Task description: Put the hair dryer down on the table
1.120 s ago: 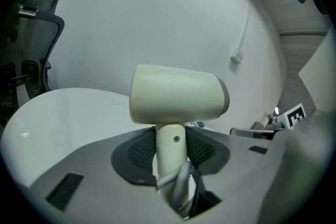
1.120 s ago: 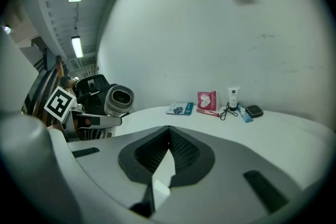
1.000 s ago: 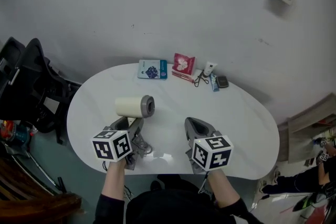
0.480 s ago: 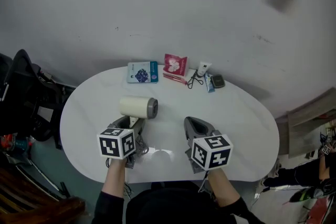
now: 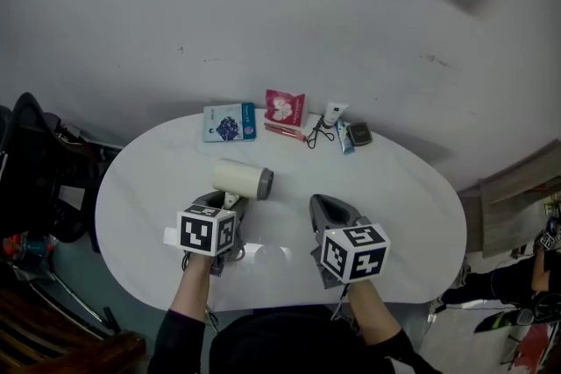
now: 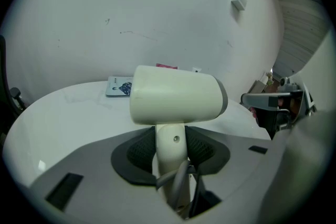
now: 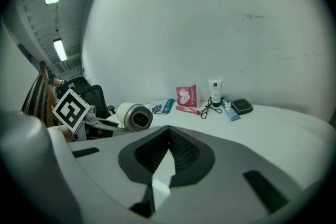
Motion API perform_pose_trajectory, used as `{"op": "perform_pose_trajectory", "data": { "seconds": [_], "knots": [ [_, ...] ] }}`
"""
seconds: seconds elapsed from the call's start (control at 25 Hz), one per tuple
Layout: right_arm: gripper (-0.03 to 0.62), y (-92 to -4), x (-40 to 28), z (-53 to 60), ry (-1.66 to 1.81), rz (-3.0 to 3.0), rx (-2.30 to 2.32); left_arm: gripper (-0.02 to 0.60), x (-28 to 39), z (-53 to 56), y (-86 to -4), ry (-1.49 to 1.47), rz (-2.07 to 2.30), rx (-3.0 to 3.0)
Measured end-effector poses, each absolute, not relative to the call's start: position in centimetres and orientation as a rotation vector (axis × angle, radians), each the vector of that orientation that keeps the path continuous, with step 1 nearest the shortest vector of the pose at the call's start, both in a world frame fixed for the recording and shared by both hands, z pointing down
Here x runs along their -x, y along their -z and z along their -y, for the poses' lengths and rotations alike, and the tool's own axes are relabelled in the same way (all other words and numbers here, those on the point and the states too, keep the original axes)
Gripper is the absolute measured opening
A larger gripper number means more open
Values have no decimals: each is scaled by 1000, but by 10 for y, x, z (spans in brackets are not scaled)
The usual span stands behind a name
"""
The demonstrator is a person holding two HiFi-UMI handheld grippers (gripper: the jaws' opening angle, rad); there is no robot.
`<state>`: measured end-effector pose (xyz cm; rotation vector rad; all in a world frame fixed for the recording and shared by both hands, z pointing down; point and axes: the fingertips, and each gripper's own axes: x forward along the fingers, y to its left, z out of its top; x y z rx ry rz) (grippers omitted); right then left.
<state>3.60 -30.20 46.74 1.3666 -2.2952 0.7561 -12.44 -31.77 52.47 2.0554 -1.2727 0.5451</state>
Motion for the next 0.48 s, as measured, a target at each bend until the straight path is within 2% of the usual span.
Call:
{"op": "perform_pose_trajectory", "data": {
  "seconds": [0.48],
  "knots": [
    [2,-476,-46,311,-793,2264,-1389,172,104,333,-551,-738,1221,-2024]
  ]
}}
